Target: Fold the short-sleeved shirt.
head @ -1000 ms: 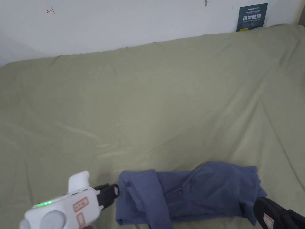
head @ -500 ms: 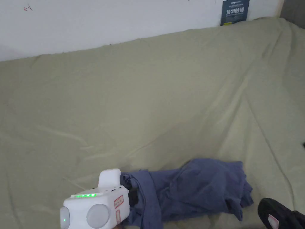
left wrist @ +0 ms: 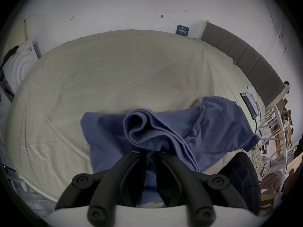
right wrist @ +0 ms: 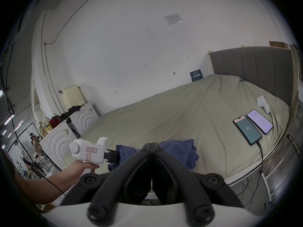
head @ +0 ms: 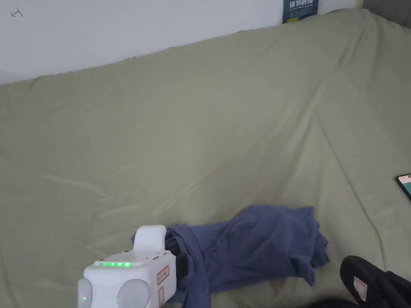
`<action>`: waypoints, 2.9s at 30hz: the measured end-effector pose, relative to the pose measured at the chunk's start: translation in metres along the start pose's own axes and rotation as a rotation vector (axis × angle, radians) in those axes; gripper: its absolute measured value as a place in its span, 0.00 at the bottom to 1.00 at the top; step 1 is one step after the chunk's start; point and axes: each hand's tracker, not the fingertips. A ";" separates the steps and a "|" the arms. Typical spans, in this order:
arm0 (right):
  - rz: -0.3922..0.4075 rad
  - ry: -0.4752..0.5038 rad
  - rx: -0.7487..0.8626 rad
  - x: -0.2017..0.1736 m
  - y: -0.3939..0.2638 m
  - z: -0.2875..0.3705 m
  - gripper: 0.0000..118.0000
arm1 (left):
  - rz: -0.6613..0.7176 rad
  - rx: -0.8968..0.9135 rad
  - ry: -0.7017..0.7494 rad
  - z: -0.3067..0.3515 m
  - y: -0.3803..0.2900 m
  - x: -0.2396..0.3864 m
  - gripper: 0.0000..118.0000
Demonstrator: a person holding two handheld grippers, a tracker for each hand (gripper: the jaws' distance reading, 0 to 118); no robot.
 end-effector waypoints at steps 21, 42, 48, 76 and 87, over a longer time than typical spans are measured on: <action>0.012 -0.020 -0.004 0.008 0.003 0.001 0.00 | 0.000 0.056 -0.166 0.023 0.013 0.036 0.10; 0.156 0.061 -0.071 -0.066 -0.010 -0.023 0.00 | 0.555 0.186 -0.508 0.037 -0.065 -0.160 0.93; 0.155 0.018 -0.079 -0.056 -0.005 -0.018 0.00 | 0.850 -0.016 -0.980 -0.073 -0.073 -0.174 0.93; 0.152 0.071 -0.100 -0.069 -0.007 -0.035 0.00 | 0.670 0.175 -0.247 0.053 -0.067 -0.272 0.11; 0.176 0.104 -0.102 -0.076 -0.011 -0.034 0.00 | 0.269 0.163 -0.265 0.058 0.003 -0.095 0.11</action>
